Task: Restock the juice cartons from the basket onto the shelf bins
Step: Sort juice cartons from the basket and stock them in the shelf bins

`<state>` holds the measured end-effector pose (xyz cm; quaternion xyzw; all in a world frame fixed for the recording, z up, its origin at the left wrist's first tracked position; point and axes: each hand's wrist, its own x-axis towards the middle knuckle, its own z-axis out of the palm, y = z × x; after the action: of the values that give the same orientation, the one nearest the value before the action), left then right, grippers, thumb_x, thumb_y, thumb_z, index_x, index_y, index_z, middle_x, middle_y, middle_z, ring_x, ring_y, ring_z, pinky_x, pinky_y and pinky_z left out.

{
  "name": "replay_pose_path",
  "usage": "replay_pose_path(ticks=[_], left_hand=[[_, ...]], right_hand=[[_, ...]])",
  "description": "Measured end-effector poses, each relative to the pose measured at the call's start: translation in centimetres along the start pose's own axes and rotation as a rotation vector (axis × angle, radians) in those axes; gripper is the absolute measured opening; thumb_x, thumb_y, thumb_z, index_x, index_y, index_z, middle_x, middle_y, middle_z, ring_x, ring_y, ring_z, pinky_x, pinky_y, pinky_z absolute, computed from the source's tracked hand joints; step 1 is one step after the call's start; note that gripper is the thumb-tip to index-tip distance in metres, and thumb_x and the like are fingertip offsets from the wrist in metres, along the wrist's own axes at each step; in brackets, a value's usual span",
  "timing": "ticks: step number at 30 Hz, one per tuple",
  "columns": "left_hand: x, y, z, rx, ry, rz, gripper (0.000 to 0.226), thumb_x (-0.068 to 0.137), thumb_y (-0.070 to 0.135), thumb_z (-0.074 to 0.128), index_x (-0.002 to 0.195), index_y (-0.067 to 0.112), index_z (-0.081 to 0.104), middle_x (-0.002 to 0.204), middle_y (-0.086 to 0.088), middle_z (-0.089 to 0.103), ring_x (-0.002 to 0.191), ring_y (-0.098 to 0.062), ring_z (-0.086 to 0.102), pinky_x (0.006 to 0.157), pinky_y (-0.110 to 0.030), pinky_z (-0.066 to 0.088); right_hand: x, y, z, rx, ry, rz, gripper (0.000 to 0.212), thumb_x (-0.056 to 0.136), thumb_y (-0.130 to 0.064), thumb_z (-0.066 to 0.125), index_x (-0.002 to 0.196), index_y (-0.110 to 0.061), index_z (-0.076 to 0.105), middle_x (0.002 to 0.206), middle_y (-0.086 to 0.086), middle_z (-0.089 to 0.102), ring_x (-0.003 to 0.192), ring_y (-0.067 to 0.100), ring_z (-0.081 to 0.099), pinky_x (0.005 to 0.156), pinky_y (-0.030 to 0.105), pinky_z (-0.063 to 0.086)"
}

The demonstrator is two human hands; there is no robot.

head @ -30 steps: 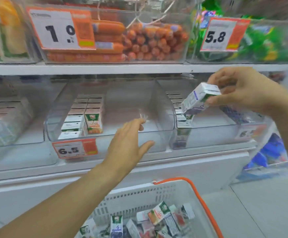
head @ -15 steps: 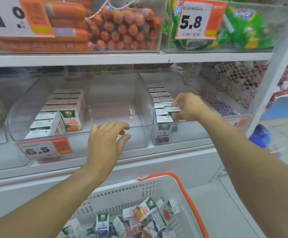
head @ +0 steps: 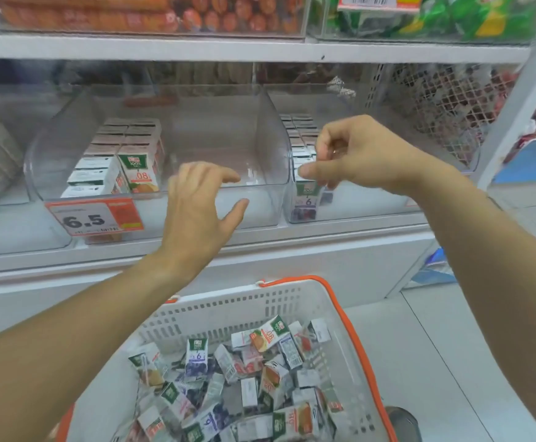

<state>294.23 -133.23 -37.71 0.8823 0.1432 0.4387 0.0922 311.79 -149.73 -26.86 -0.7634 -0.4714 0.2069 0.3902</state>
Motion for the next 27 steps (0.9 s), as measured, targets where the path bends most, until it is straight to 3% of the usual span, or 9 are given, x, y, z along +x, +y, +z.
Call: replay_pose_path(ticks=[2,3,5,7,9,13,16,22,27], left_hand=[[-0.8,1.1,-0.4,-0.079,-0.02,0.067,0.013,0.084,0.019,0.073,0.091,0.014,0.063,0.08,0.003,0.059,0.078,-0.014,0.051,0.076,-0.035,0.037],[-1.5,1.6,-0.3,-0.153,-0.123,0.045,0.012,0.083,0.018,0.073,0.088,0.015,0.062,0.073,0.006,0.058,0.069,-0.011,0.05,0.072,-0.033,0.039],[-3.5,1.8,0.4,-0.25,-0.446,-0.089,0.013,0.083,0.021,0.073,0.09,0.017,0.063,0.068,0.008,0.06,0.061,-0.006,0.051,0.066,-0.03,0.045],[-6.2,0.7,1.4,-0.181,-0.762,-0.176,0.015,0.085,0.027,0.071,0.095,0.02,0.062,0.073,0.009,0.063,0.065,-0.005,0.055,0.066,-0.03,0.047],[-9.1,-0.9,2.2,-0.088,-0.945,-0.241,0.014,0.088,0.028,0.068,0.098,0.02,0.063,0.082,0.008,0.065,0.072,-0.009,0.057,0.07,-0.03,0.048],[-15.2,-2.3,4.4,-0.112,-0.941,-0.513,0.016,0.088,0.026,0.069,0.101,0.018,0.062,0.09,0.004,0.064,0.082,-0.015,0.061,0.078,-0.033,0.052],[-19.2,-1.9,7.2,-0.157,-0.962,-0.563,0.023,0.087,0.03,0.07,0.101,0.015,0.061,0.093,0.003,0.059,0.089,-0.018,0.059,0.08,-0.034,0.051],[-21.3,-0.8,13.5,-0.138,-0.925,-0.59,0.039,0.084,0.03,0.069,0.119,0.017,0.057,0.114,-0.001,0.057,0.107,-0.019,0.054,0.077,-0.031,0.044],[-22.4,-0.8,17.3,-0.133,-0.989,-0.608,0.07,0.071,0.041,0.083,0.128,0.015,0.052,0.119,-0.005,0.053,0.11,-0.023,0.049,0.094,-0.038,0.044]], right_hand=[[-1.2,0.9,2.7,0.042,-0.179,0.031,0.027,0.075,-0.012,0.084,0.077,-0.01,0.057,0.072,0.016,0.061,0.062,0.021,0.064,0.066,0.039,0.056],[-1.7,2.0,4.1,0.065,-0.242,0.06,0.027,0.075,-0.01,0.084,0.079,-0.01,0.058,0.073,0.015,0.061,0.063,0.02,0.064,0.065,0.038,0.056],[-2.9,4.9,7.4,0.057,-0.307,0.15,0.025,0.076,-0.008,0.084,0.084,-0.01,0.06,0.074,0.009,0.062,0.06,0.015,0.064,0.061,0.032,0.056],[-4.2,8.9,10.9,-0.049,-0.374,0.256,0.024,0.077,-0.009,0.084,0.088,-0.011,0.062,0.078,0.005,0.065,0.053,0.005,0.061,0.055,0.023,0.053],[-5.7,13.0,14.0,-0.215,-0.41,0.286,0.025,0.075,-0.011,0.084,0.088,-0.014,0.063,0.087,0.004,0.069,0.06,0.003,0.062,0.058,0.017,0.05],[-7.8,18.8,16.6,-0.443,-0.31,0.219,0.026,0.078,-0.016,0.079,0.097,-0.018,0.061,0.096,-0.001,0.058,0.089,0.017,0.058,0.082,0.027,0.049],[-8.1,20.6,16.4,-0.578,-0.353,0.204,0.039,0.081,-0.017,0.076,0.117,-0.014,0.061,0.11,0.002,0.056,0.104,0.02,0.057,0.093,0.028,0.046],[-7.2,23.4,17.0,-0.859,-0.557,0.154,0.062,0.077,-0.017,0.079,0.131,-0.02,0.05,0.125,0.004,0.053,0.118,0.023,0.044,0.098,0.033,0.043],[-6.1,24.1,18.0,-0.997,-0.585,0.109,0.058,0.083,-0.008,0.071,0.135,-0.017,0.046,0.125,0.007,0.057,0.119,0.025,0.046,0.093,0.034,0.042]])
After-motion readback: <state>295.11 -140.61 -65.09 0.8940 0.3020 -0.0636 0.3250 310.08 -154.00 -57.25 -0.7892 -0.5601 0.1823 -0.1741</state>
